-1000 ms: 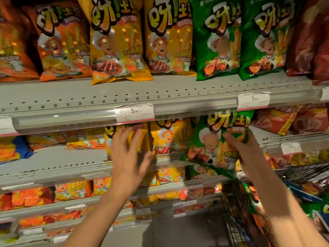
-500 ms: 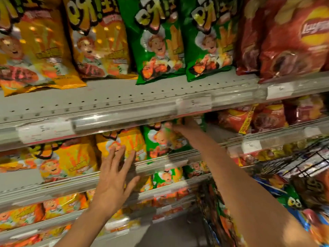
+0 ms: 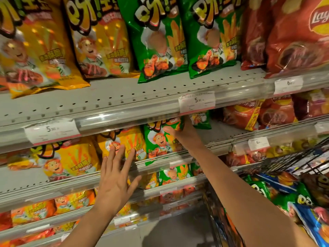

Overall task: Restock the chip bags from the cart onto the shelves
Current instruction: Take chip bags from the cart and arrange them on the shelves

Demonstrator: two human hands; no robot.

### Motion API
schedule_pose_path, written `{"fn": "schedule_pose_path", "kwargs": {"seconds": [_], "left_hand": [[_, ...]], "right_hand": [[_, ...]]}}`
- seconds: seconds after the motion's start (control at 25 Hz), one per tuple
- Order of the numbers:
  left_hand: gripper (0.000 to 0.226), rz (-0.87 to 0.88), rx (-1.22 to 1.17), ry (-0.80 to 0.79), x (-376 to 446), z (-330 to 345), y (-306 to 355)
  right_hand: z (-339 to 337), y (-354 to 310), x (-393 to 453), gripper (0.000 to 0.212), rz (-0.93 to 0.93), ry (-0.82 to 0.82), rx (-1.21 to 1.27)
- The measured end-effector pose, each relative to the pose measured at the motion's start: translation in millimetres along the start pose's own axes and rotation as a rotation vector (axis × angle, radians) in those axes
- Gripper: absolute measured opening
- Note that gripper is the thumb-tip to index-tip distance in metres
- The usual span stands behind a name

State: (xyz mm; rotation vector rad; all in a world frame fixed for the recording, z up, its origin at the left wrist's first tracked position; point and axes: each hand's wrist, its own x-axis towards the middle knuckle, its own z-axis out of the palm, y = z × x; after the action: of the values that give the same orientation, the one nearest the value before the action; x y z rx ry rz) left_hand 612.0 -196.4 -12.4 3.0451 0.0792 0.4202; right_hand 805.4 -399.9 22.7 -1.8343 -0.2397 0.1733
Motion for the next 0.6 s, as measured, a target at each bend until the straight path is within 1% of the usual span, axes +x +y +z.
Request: {"fn": "schedule_pose_path", "kwargs": {"seconds": [0.08, 0.12, 0.16, 0.2, 0.24, 0.28, 0.32, 0.36, 0.44, 0.52, 0.6], "left_hand": [[0.078, -0.003, 0.005, -0.023, -1.5, -3.7, -0.9], [0.079, -0.003, 0.011, -0.038, -1.7, -5.6, -2.0], [0.079, 0.001, 0.014, -0.052, -1.4, -7.3, -2.9], [0.078, 0.007, 0.001, -0.06, -2.1, -9.3, -3.7], [0.076, 0.012, -0.019, -0.063, -2.3, -10.6, -3.8], [0.076, 0.015, -0.041, -0.065, -2.2, -11.1, -3.1], [0.078, 0.015, -0.058, -0.07, -2.5, -11.3, -1.9], [0.079, 0.009, -0.091, -0.072, -2.2, -11.5, 0.4], [0.075, 0.019, -0.239, -0.001, -3.9, -8.9, 9.5], [0.067, 0.092, -0.305, 0.067, -10.0, -0.5, 30.1], [0.063, 0.226, -0.356, 0.051, -18.2, 13.2, 55.6]], "right_hand": [[2.9, -7.4, -16.7, 0.087, -0.104, 0.229, -0.223], [4.3, -9.8, -23.5, 0.088, -0.181, 0.346, -0.381], [6.2, -12.6, -29.9, 0.084, -0.277, 0.43, -0.556], [9.3, -16.7, -36.4, 0.077, -0.368, 0.44, -0.715], [10.5, -21.8, -41.6, 0.071, -0.426, 0.377, -0.836], [9.8, -26.0, -45.0, 0.068, -0.424, 0.287, -0.898], [8.1, -28.6, -48.3, 0.068, -0.381, 0.222, -0.916], [4.6, -28.5, -53.3, 0.07, -0.336, 0.206, -0.904], [-3.3, -21.9, -79.5, 0.072, -0.305, 0.237, -0.795], [-12.5, -2.1, -124.0, 0.072, -0.256, 0.24, -0.636], [-23.5, 31.5, -175.4, 0.074, -0.078, 0.246, -0.533]]}}
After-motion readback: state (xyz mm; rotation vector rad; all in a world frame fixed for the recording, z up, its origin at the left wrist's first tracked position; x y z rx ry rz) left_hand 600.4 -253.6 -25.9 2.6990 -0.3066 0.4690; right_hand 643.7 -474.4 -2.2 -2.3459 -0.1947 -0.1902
